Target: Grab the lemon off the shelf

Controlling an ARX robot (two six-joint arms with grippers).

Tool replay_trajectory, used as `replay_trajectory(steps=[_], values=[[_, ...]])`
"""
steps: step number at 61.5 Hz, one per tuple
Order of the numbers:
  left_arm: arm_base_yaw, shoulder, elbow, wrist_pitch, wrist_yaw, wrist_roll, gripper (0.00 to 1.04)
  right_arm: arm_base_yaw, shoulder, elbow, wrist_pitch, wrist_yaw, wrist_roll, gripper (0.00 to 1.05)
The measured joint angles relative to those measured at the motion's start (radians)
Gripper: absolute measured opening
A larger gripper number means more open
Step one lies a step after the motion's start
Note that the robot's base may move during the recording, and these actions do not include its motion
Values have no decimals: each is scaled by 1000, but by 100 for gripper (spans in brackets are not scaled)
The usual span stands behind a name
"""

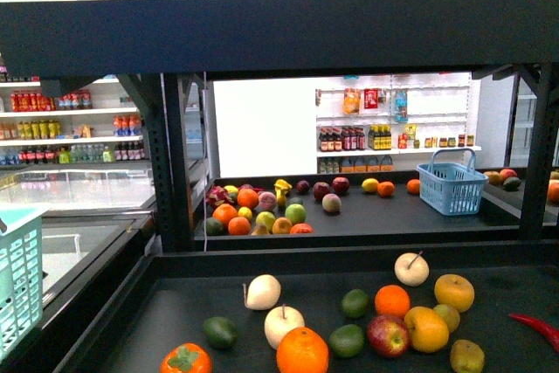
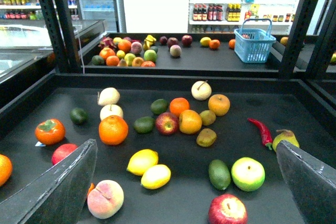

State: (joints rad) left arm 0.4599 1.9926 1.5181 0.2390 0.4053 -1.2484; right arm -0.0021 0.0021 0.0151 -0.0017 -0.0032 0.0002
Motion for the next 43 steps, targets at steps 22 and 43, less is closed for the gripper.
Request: replay_trajectory(steps=[22,43], values=[[-45,-206,-82,-187,76,284,12,0,0,0,0,0,0,102],[-288,-458,-259,-283,251,530,12,0,0,0,0,0,0,102]])
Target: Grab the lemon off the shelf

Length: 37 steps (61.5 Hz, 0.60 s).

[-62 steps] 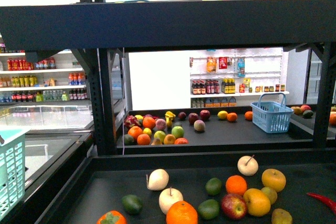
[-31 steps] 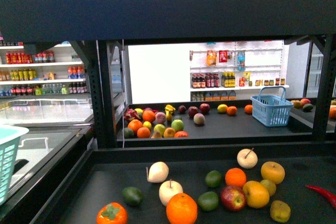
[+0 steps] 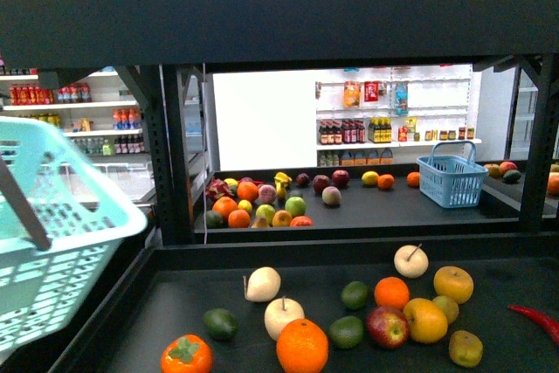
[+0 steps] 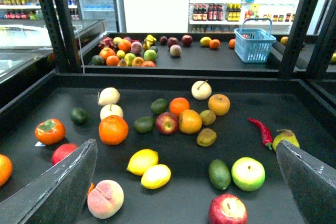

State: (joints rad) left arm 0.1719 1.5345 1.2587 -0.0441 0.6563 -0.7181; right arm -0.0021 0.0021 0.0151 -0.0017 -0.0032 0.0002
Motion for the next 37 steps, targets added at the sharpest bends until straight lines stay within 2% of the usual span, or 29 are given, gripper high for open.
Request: replay_trajectory(steps=[9,23,37], values=[[-110,-27,-63,4,8,4,12,0,0,0,0,0,0,102],[-287,15,-97,103,-18,-7,11,0,0,0,0,0,0,102],[-381,108,-85,172,6,-13,11,0,0,0,0,0,0,102]])
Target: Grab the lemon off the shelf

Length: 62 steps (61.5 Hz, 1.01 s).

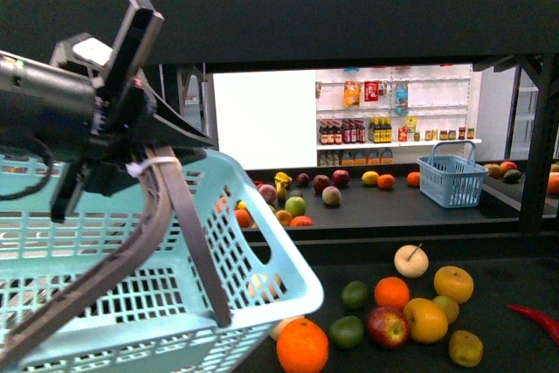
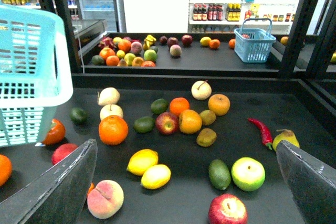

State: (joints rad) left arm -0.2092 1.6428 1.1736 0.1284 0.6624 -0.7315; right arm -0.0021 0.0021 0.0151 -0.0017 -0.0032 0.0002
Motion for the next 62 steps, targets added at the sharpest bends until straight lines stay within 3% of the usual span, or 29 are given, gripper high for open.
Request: replay_trajectory(steps=[38,62], values=[[-62,73,76,39,71,19,11,0,0,0,0,0,0,102],[-111,115,119,77,51,2,10,0,0,0,0,0,0,102]])
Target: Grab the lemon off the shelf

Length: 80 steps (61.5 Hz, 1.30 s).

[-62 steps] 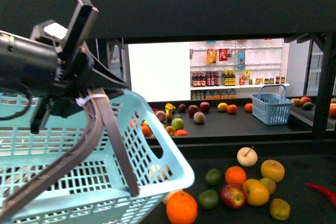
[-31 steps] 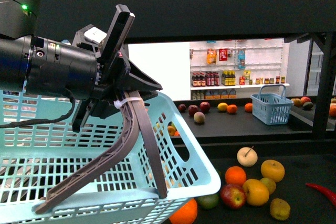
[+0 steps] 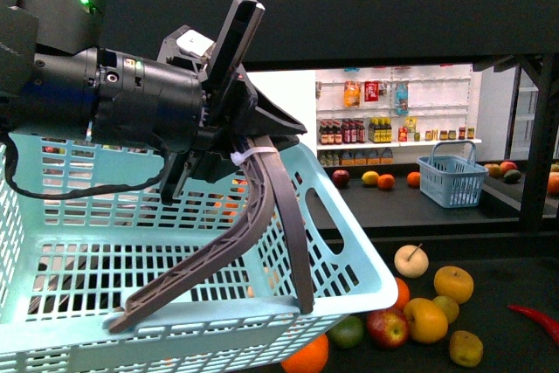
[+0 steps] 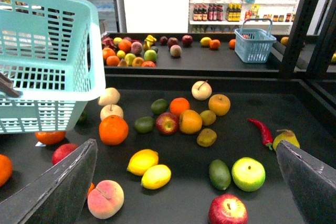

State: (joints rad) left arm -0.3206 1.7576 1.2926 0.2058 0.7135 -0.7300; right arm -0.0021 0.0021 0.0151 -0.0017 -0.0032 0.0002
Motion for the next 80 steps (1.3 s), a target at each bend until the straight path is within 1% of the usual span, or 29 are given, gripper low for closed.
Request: replay_trajectory(steps=[22,23,25,28,31,34,36,42,47,51,62,69,73,77,80], values=[[-1,15,0,0,-7,0,10,0,0,0,0,0,0,102],[-1,15,0,0,-7,-1,10,2,5,1,-6,8,6,102],[-1,15,1,0,-6,-1,10,13,47,35,-103,57,45,102],[-1,15,0,0,-7,-1,10,7,147,91,-232,79,101,102],[-1,15,1,0,-5,0,10,-11,251,117,-271,69,138,102],[-3,15,2,0,-4,0,10,-34,334,129,-251,49,159,102],[-3,15,2,0,-5,0,10,-61,423,144,-214,20,180,102],[-3,15,2,0,-6,-3,10,-108,647,217,-117,-21,215,102],[-3,15,2,0,-6,0,10,-123,867,307,-57,-46,233,102],[-3,15,2,0,-7,-1,9,-129,1037,380,-43,-50,248,102],[-3,15,3,0,-6,0,9,-122,1461,582,-42,-32,307,102],[-3,15,3,0,-6,-2,9,-101,1653,719,-64,-9,360,102],[-3,15,3,0,-6,0,9,-71,1792,846,-94,8,417,102],[-3,15,3,0,-6,-1,9,-39,1909,974,-138,4,492,102],[-3,15,3,0,-6,-1,9,-25,1956,1030,-155,5,520,102]])
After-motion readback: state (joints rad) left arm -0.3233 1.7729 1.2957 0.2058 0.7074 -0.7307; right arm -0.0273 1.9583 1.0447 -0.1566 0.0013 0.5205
